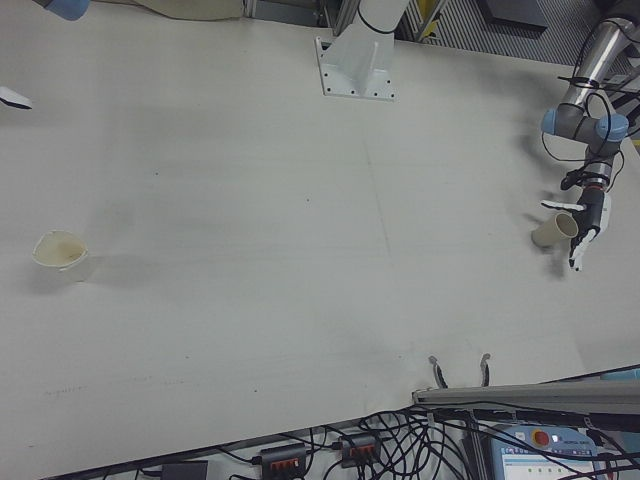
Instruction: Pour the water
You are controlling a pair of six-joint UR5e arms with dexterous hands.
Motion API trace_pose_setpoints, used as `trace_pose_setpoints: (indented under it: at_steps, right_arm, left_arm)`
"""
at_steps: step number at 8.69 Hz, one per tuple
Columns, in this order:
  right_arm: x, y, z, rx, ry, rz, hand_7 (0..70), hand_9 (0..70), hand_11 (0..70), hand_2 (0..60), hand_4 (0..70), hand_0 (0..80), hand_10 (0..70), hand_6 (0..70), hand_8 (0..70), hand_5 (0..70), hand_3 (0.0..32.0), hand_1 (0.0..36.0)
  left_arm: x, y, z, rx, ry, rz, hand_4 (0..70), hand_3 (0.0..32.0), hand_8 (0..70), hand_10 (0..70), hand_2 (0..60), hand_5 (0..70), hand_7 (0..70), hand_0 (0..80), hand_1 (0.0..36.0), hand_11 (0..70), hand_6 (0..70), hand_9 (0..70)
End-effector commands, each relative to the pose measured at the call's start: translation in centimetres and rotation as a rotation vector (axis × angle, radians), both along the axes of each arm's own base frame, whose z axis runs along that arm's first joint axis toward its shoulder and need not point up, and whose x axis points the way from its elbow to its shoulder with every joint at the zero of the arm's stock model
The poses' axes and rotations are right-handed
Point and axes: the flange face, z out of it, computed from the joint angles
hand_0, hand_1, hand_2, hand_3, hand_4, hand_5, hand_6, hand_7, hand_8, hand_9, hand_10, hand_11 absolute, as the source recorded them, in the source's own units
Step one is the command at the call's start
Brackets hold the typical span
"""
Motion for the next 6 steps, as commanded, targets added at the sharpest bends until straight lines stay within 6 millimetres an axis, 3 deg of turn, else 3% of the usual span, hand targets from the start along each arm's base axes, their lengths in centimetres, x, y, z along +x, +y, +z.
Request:
trace_pose_setpoints:
  at_steps: [1, 5, 6]
  right_arm:
    - [0.0, 0.1, 0.8, -0.002, -0.001, 0.000, 18.8, 40.6, 0.0, 15.5, 0.0, 47.4, 0.0, 20.4, 29.1, 9.7, 0.0, 15.8]
    - [0.1, 0.3, 1.3, -0.006, -0.001, 0.000, 17.8, 39.5, 0.0, 15.1, 0.0, 47.6, 0.0, 19.5, 28.2, 9.5, 0.0, 16.1]
    - [0.2, 0.3, 1.4, -0.006, -0.001, 0.002, 17.0, 39.1, 0.0, 15.2, 0.0, 47.5, 0.0, 19.0, 27.9, 9.4, 0.0, 16.0]
  left_arm:
    - [0.6, -0.4, -0.6, 0.005, 0.007, 0.002, 29.1, 0.0, 1.0, 0.0, 0.0, 0.0, 6.7, 80.0, 20.8, 2.2, 10.4, 0.0]
    - [1.7, -0.5, -1.6, 0.008, 0.025, 0.017, 35.4, 0.0, 1.2, 0.0, 0.0, 0.0, 9.3, 80.0, 22.1, 2.7, 11.4, 0.4]
    - [1.8, -0.7, -1.8, 0.007, 0.029, 0.012, 35.2, 0.0, 1.3, 0.0, 0.0, 9.1, 9.8, 80.0, 23.0, 2.9, 11.7, 0.5]
